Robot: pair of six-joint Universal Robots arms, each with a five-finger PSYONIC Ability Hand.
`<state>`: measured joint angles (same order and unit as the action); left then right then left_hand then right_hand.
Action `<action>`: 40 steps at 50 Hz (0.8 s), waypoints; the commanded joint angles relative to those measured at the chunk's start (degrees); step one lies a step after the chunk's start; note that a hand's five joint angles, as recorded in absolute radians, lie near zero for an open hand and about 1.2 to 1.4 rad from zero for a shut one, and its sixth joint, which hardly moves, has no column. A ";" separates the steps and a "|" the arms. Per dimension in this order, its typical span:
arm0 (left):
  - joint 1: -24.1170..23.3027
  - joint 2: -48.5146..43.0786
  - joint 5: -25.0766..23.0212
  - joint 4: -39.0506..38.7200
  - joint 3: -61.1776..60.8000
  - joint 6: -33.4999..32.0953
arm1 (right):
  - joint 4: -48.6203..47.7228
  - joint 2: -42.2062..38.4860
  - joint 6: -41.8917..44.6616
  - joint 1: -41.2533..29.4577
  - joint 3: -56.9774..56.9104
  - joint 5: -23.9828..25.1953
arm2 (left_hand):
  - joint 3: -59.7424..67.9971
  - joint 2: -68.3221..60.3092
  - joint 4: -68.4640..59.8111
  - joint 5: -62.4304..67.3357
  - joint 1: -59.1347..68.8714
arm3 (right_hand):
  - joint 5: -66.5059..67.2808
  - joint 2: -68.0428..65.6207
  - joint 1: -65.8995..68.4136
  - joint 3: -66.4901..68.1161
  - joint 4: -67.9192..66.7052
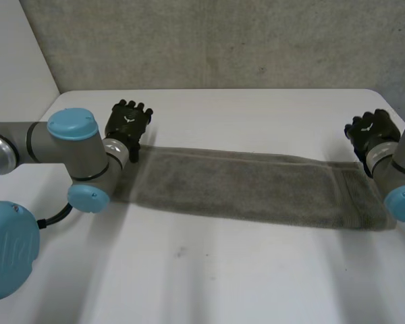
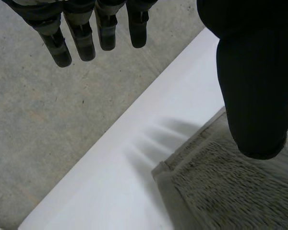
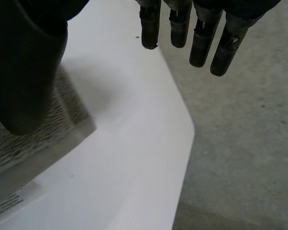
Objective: Fold the towel.
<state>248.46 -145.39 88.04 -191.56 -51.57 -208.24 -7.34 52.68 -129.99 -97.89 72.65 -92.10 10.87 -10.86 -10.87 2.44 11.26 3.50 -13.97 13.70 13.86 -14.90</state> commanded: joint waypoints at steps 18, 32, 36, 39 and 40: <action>0.71 29.37 0.82 -6.18 -40.34 7.75 | 0.58 23.35 -6.42 0.77 33.69 1.65 | -0.87 0.86 0.87 -2.44 -1.26 | -2.75 3.22 -2.95 -3.11 4.15; 0.53 30.96 0.20 -10.77 -43.79 11.80 | -11.29 13.07 -7.92 6.30 35.64 6.94 | -0.87 0.86 0.87 -2.44 -1.26 | 39.31 -38.84 39.11 38.95 -37.91; 0.80 30.96 0.29 -10.77 -43.70 11.89 | -11.29 12.01 -6.77 8.50 33.61 5.97 | -0.87 0.86 0.87 -2.44 -1.26 | 66.50 -66.03 66.30 66.14 -65.10; 0.97 31.40 0.29 -10.77 -43.70 11.89 | -11.03 12.10 -4.40 10.53 31.41 3.95 | -0.87 0.86 0.87 -2.44 -1.26 | 66.50 -66.03 66.30 66.14 -65.10; 0.97 31.66 0.46 -10.77 -43.70 11.98 | -10.94 12.53 -1.79 11.31 29.85 2.47 | -0.87 0.86 0.87 -2.44 -1.26 | 66.50 -66.03 66.30 66.14 -65.10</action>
<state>249.16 -114.26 88.27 -202.45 -95.44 -196.23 -18.66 65.20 -136.83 -89.65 106.73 -86.03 9.45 -9.53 -9.51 1.69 10.01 66.08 -75.37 74.87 76.13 -76.41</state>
